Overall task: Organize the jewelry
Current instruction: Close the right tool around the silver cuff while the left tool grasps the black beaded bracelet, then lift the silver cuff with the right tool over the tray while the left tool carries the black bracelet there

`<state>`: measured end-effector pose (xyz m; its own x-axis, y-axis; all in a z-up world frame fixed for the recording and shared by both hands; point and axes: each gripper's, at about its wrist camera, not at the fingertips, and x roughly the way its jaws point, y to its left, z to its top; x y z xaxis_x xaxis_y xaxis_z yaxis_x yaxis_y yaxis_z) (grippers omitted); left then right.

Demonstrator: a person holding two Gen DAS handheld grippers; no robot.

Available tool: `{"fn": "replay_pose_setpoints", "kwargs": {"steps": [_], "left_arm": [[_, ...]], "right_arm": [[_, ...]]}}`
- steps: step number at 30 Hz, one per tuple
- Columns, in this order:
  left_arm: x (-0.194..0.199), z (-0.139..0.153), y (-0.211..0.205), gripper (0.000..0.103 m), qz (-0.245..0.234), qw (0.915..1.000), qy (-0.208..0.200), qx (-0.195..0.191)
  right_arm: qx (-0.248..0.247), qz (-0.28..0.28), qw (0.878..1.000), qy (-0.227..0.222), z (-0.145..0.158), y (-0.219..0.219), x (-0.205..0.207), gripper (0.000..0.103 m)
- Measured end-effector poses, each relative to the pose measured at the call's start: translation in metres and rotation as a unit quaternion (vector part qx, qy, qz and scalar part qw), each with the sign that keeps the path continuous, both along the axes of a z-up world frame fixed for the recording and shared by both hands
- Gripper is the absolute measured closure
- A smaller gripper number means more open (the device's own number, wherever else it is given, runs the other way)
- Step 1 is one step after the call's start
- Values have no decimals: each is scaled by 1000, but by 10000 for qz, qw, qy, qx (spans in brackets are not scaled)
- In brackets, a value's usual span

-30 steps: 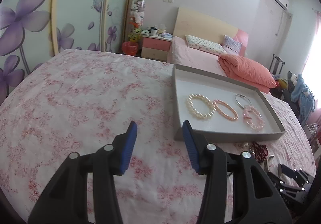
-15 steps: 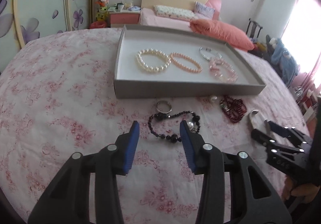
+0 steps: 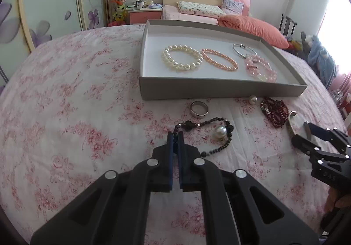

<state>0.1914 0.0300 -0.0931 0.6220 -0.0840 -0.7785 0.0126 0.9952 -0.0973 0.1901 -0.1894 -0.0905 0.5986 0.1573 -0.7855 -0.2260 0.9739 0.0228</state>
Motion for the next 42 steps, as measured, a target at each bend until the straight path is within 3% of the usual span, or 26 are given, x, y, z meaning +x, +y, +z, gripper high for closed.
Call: {"fn": "replay_pose_setpoints", "kwargs": {"steps": [10,30,35,42], "left_arm": [[0,0,7,96,26,9998,9,-210],[-1,0,4,94,12,9999,10,-120],[-3,0,-7,98,-235,9997,-14,-86],[-23,20,-9,98,-463,9966,-554,-393]], "right_arm": [[9,12,10000,3,0,0,1,39],[5,12,10000,-6,0,1,1,39],[89,-12,10000,-39,1,-2,-1,40],[395,-102,9978,-527,20,-14,-22,40]]}}
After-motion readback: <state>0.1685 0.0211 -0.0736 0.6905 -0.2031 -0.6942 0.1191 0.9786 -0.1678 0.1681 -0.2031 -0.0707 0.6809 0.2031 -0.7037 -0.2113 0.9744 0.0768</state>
